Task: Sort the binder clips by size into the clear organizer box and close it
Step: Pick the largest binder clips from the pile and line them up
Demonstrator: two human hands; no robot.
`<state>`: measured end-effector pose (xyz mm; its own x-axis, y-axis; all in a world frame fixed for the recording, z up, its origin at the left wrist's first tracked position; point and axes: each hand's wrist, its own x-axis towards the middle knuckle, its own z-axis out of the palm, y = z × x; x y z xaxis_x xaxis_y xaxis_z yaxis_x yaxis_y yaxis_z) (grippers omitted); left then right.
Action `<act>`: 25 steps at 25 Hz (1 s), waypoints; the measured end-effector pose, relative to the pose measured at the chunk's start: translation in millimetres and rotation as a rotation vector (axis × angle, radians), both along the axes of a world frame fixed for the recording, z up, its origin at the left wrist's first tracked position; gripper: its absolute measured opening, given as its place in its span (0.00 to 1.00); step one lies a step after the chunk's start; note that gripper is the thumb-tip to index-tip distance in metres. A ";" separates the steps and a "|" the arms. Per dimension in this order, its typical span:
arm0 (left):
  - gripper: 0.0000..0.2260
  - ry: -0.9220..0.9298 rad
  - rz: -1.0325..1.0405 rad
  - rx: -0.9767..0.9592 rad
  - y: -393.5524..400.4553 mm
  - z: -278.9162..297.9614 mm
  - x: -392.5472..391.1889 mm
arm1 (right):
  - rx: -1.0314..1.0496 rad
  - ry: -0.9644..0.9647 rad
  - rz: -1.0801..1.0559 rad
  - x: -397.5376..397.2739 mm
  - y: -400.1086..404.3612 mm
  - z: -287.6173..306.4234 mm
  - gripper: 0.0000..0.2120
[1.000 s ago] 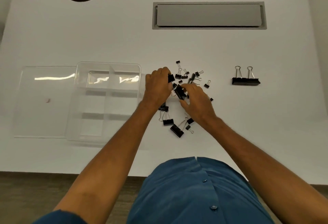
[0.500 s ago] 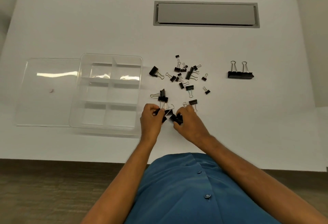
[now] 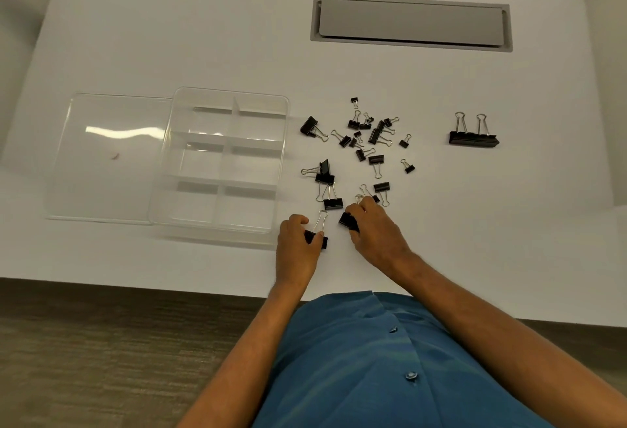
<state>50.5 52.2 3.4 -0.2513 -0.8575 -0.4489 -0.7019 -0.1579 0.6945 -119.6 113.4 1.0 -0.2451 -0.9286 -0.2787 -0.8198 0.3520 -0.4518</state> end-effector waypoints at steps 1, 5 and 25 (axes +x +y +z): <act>0.20 -0.038 -0.078 -0.032 1.4 -0.3 1.1 | -0.005 -0.032 -0.016 -2.2 0.3 1.8 0.19; 0.34 -0.151 -0.363 -0.114 4.1 0.9 6.1 | -0.064 -0.179 -0.032 -13.7 6.7 13.0 0.20; 0.12 -0.081 -0.449 -0.143 51.8 34.4 -79.1 | -0.128 -0.453 -0.455 -191.3 102.4 45.1 0.21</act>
<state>-28.6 104.0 37.8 -0.5802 -0.7268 -0.3676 -0.7317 0.2668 0.6273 -311.0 215.8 46.1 -0.5057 -0.7926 -0.3406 -0.3200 0.5390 -0.7792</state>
